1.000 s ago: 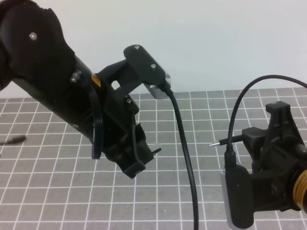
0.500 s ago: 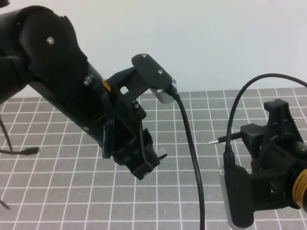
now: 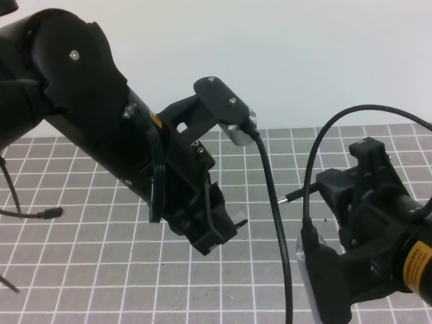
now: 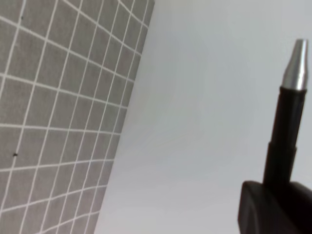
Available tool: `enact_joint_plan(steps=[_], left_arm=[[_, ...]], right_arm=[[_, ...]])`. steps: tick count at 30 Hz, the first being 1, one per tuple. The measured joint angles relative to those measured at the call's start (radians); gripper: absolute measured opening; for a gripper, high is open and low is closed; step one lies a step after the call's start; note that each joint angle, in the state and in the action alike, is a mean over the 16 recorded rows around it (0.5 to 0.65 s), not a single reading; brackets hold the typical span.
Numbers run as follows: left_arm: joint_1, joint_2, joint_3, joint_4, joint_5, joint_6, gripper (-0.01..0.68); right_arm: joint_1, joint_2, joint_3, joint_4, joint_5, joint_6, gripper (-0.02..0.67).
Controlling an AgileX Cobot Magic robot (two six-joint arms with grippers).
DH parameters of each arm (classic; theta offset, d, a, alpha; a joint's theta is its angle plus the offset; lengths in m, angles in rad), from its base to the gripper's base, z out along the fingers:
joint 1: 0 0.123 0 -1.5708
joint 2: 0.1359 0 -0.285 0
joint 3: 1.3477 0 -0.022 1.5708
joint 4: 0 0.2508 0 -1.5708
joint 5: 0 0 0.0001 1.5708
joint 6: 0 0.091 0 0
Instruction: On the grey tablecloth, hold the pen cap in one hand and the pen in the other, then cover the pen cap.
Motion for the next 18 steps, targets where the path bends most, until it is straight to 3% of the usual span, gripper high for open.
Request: enact_joint_plan(steps=[18], left_arm=[[0.0, 0.015, 0.0, 0.011, 0.004, 0.008, 0.001]], right_arm=[[0.0, 0.032, 0.0, -0.125, -0.054, 0.049, -0.003]])
